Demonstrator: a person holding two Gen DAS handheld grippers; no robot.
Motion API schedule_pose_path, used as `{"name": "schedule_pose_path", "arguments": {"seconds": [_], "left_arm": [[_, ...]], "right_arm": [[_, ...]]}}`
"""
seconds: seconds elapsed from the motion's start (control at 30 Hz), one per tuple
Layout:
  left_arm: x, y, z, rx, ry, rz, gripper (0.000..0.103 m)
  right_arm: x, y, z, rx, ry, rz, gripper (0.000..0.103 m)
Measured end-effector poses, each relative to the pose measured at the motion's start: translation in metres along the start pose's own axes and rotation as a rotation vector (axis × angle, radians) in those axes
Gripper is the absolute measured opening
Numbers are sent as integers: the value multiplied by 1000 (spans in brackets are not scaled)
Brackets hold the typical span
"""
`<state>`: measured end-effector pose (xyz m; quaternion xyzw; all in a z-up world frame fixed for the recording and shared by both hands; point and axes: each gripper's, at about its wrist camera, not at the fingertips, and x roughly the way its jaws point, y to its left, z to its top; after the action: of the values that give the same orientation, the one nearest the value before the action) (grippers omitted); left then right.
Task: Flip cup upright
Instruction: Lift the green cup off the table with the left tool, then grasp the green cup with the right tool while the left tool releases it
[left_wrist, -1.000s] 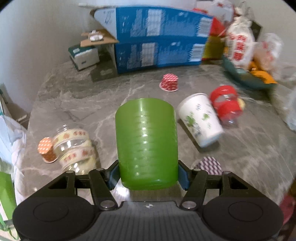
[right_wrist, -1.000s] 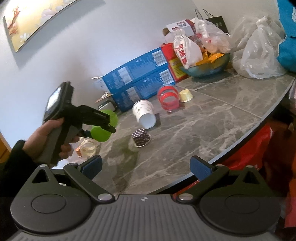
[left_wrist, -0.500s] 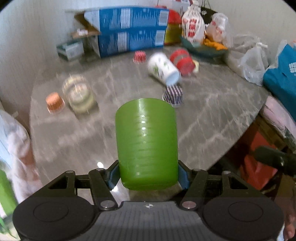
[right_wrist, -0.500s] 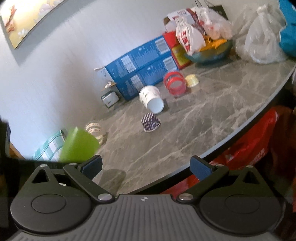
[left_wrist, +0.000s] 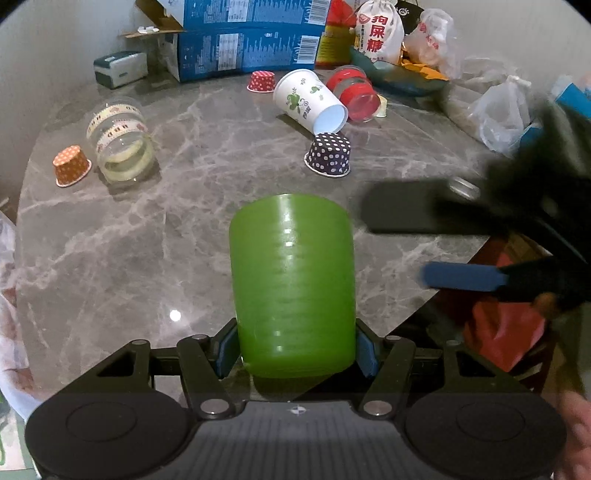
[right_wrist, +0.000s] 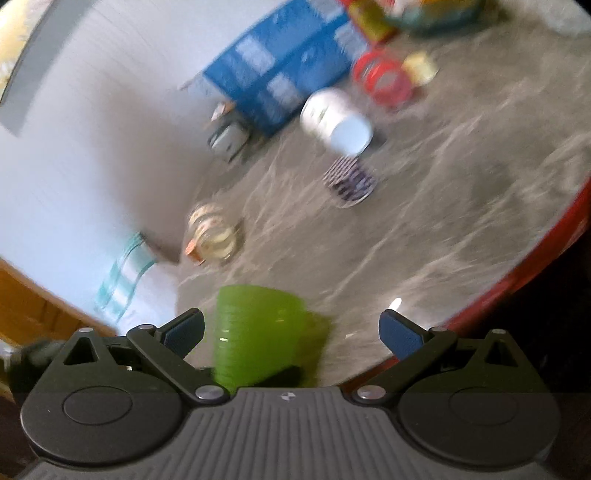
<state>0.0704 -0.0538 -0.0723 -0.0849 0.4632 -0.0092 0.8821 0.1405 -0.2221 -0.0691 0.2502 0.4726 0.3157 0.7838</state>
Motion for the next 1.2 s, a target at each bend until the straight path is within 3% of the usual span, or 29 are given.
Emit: {"name": "schedule_pose_path", "arguments": {"seconds": [0.17,0.4,0.53,0.6,0.63,1.03,1.13,1.2], "left_arm": [[-1,0,-1,-11,-4,-13,65],[-1,4,0,-16,1,-41,65],[-1,3,0,-11,1,-44,65],[-1,5,0,-13,0,-49,65],[-1,5,0,-16,1,-52,65],[-3,1,-4,9,-17,-37,65],[-3,6,-7,-11,-34,-76,74],[-4,7,-10,-10,-40,-47,85]], "right_arm": [[35,11,10,22,132,-49,102],[51,30,15,-45,165,-137,100],[61,36,18,-91,188,-187,92],[64,36,19,-102,203,-190,88],[65,36,19,-102,211,-190,81],[68,36,18,-123,224,-167,76],[68,34,19,-116,232,-150,75],[67,33,19,-111,237,-136,75]]}}
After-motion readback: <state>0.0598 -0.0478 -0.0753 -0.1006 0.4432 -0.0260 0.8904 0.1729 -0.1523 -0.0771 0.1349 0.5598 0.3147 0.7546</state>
